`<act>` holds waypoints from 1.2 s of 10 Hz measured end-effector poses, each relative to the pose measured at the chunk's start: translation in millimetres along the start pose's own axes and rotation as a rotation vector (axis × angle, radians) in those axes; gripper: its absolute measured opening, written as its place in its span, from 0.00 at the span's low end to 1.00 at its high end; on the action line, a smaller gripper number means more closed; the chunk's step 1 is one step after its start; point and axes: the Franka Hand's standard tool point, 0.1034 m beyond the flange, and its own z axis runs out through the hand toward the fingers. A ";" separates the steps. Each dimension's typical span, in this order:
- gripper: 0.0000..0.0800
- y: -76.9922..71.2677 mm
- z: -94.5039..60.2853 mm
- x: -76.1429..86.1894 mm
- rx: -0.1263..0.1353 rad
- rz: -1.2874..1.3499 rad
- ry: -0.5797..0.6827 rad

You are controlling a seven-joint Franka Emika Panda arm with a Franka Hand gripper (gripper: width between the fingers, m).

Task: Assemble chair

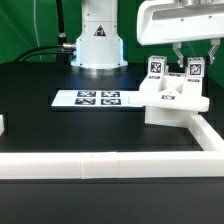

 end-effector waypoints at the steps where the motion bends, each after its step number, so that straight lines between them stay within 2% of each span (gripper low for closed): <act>1: 0.35 0.0 0.0 0.1 0.001 0.090 0.000; 4: 0.35 0.1 0.1 0.1 0.002 0.230 0.000; 8: 0.35 1.8 -0.1 1.2 0.022 0.520 -0.009; 12: 0.35 1.7 0.2 1.1 0.026 0.692 -0.014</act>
Offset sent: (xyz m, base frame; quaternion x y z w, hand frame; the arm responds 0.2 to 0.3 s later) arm -0.0003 -0.0027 -0.0008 -0.0028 0.0051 0.1270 0.9919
